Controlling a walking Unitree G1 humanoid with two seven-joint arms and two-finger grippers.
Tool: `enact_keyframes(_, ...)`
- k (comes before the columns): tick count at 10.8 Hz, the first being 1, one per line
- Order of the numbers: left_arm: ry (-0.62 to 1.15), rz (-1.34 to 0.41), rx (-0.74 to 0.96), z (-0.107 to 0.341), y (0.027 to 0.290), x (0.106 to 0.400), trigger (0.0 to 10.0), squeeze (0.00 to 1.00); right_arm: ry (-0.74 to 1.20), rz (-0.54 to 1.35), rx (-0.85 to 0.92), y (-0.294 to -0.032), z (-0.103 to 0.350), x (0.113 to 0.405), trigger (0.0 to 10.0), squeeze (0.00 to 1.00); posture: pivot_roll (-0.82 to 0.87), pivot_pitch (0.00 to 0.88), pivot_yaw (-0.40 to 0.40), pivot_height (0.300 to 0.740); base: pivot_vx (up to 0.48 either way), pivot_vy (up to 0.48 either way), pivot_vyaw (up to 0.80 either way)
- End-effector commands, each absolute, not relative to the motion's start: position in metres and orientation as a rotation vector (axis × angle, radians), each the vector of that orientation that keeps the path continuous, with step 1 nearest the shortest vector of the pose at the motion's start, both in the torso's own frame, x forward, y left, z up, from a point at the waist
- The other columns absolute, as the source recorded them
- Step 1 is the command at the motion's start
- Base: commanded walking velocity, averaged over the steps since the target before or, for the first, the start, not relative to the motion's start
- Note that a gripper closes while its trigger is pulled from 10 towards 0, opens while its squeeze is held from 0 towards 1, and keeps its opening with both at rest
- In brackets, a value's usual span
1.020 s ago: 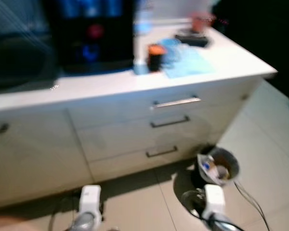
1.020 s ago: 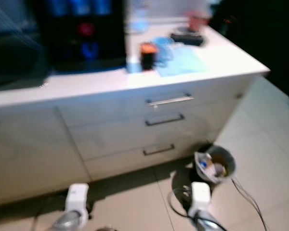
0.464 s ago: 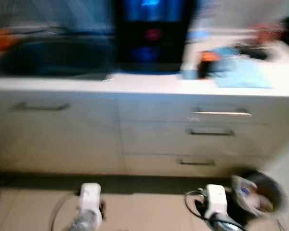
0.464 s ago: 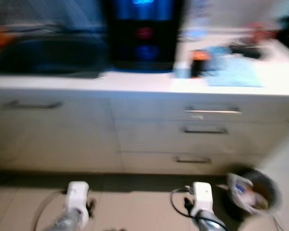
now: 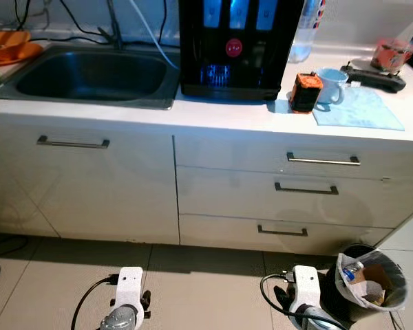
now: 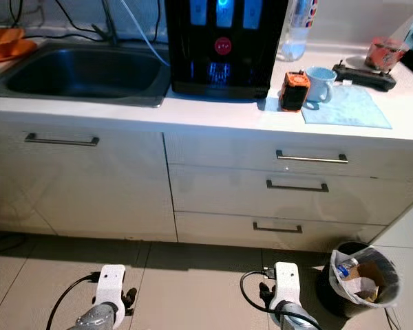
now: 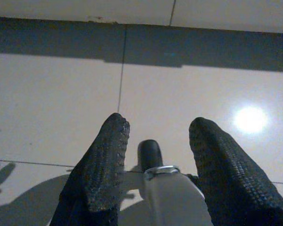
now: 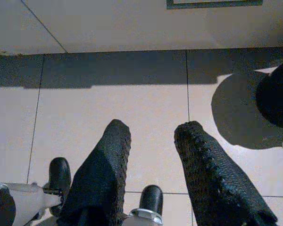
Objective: Kitchen organization
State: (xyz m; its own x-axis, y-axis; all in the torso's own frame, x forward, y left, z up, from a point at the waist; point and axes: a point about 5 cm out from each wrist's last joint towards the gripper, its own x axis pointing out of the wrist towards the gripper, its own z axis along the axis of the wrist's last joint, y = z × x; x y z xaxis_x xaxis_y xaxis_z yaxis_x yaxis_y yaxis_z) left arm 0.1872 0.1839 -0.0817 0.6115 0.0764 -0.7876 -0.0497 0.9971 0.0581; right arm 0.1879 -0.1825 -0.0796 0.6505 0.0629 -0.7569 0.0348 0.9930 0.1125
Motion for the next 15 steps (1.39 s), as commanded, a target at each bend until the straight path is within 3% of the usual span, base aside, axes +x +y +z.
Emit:
enact_keyframes(1,0.916,0.075,0.029,-0.0818,0.1852,0.1873,10.0,0.00,0.857,0.011,0.128,-0.1832,-0.0780,0.1913,10.0,0.00,0.00,0.000,-0.022,0.740,0.000,0.000,0.00)
enact_keyframes(4,0.923,0.079,0.027,-0.0826,0.1857,0.1857,10.0,0.00,0.861,0.020,0.125,-0.1832,-0.0783,0.1907,10.0,0.00,0.01,0.000,-0.023,0.740,0.000,0.179,0.00)
enact_keyframes(15,0.941,0.083,0.032,-0.0844,0.1863,0.1823,10.0,0.00,0.861,0.023,0.127,-0.1833,-0.0780,0.1912,10.0,0.00,0.01,0.000,-0.028,0.740,0.000,0.363,0.00)
